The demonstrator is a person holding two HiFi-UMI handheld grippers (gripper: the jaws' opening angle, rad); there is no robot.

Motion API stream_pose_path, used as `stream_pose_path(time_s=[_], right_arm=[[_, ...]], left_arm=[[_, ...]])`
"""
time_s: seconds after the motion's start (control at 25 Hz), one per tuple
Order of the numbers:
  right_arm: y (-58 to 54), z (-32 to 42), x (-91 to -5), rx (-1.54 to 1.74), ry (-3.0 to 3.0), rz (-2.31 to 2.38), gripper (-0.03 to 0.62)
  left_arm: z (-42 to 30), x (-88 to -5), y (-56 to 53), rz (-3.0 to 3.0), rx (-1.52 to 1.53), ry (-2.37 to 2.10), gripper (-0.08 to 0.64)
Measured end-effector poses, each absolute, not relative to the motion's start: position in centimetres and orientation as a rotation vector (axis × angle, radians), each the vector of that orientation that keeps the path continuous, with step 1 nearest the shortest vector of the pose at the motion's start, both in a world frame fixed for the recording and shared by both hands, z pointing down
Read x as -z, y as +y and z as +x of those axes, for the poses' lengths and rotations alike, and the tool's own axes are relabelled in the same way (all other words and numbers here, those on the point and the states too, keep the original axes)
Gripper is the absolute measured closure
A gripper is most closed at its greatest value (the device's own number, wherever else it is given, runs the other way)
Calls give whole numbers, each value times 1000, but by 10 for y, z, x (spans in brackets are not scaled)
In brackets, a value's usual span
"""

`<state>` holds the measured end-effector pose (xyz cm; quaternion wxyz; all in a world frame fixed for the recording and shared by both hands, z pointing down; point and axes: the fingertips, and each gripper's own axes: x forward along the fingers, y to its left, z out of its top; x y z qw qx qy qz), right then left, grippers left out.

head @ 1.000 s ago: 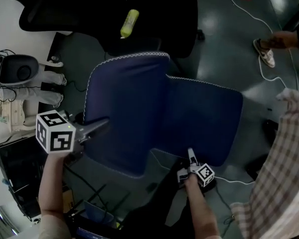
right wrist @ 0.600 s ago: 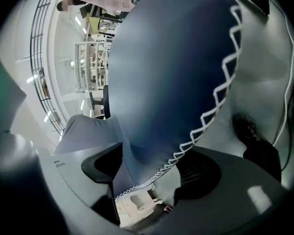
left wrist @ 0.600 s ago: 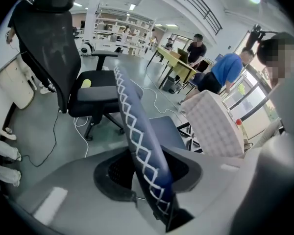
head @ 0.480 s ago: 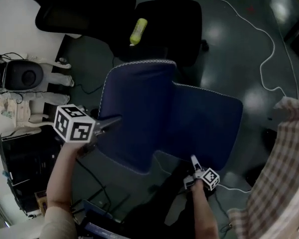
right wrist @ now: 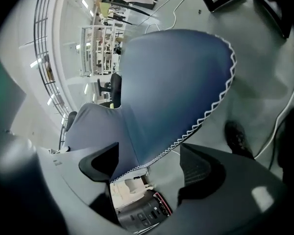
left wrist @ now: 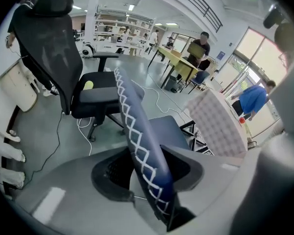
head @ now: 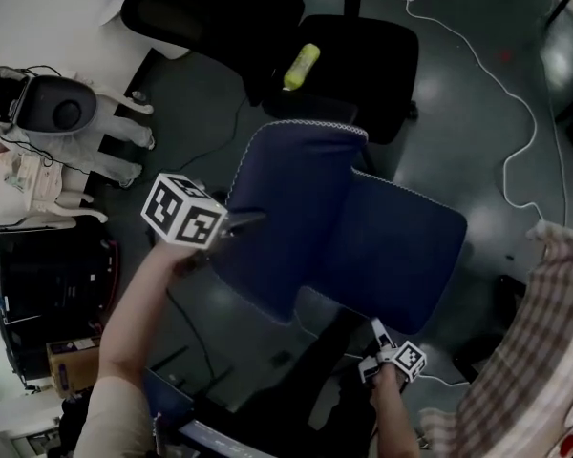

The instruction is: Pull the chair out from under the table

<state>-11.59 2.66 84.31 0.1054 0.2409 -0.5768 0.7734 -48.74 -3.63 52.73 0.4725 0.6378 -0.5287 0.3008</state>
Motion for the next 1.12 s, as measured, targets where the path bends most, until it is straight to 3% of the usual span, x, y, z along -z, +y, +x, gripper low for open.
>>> stream_pose_path(time_s=[0.24, 0.48, 0.52, 0.64, 0.76, 0.84, 1.12], right_arm=[[36, -104, -838, -2079, -1672, 694, 250], [36, -119, -825, -2079, -1695, 637, 331], [36, -123, -822, -2066, -1700, 619, 363], [31, -133, -813, -2018, -1726, 580, 578], [23, -137, -801, -1985, -1753, 496, 578], [17, -140, -791, -1942, -1780, 432, 578], [-5, -133, -755, -1778, -1887, 427, 578]], left_arm=[[-486, -527, -35, 1561, -650, -1266, 397], [-483, -526, -39, 1590, -594, -1228, 390], [-483, -526, -38, 1595, -579, -1225, 383], [-484, -525, -37, 1606, -549, -1230, 319], [-485, -525, -38, 1600, -516, -1259, 219], [-493, -523, -37, 1573, -507, -1320, 201], [-521, -491, -44, 1544, -502, -1520, 243]])
